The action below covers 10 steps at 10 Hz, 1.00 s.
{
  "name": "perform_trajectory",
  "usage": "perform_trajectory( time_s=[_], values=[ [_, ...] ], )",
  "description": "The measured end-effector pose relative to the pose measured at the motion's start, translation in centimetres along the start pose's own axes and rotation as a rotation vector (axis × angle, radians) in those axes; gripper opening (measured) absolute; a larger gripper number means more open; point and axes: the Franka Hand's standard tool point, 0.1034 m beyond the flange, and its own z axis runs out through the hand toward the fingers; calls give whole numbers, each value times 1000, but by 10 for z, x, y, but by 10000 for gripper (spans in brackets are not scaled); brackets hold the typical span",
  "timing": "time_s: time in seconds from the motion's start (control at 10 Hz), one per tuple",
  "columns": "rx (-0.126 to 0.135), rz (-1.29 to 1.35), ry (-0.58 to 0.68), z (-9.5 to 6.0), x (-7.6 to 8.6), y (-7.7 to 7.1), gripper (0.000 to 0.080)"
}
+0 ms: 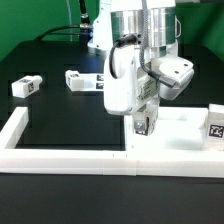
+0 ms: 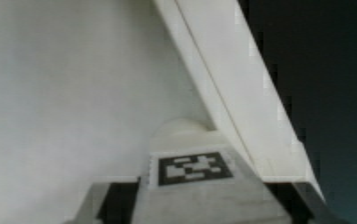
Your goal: Assemble square table
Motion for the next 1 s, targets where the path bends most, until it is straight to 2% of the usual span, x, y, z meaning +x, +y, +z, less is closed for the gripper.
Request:
perform_trajectory(
  time_s=[0.3, 0.4, 0.5, 0.6, 0.7, 0.8, 0.9, 1.0],
  values=[
    [-6, 5, 8, 0, 3, 1, 307],
    [-5, 4, 8, 0, 3, 1, 496],
    [1, -15, 4, -5, 4, 2, 599],
    [25, -45, -7, -14, 9, 3, 599],
    [39, -44, -20, -27, 8, 8, 639],
    [37, -51, -33, -37, 0, 16, 647],
    [12, -58, -44, -43, -6, 22, 647],
    [16, -58, -42, -42, -4, 21, 647]
  ],
)
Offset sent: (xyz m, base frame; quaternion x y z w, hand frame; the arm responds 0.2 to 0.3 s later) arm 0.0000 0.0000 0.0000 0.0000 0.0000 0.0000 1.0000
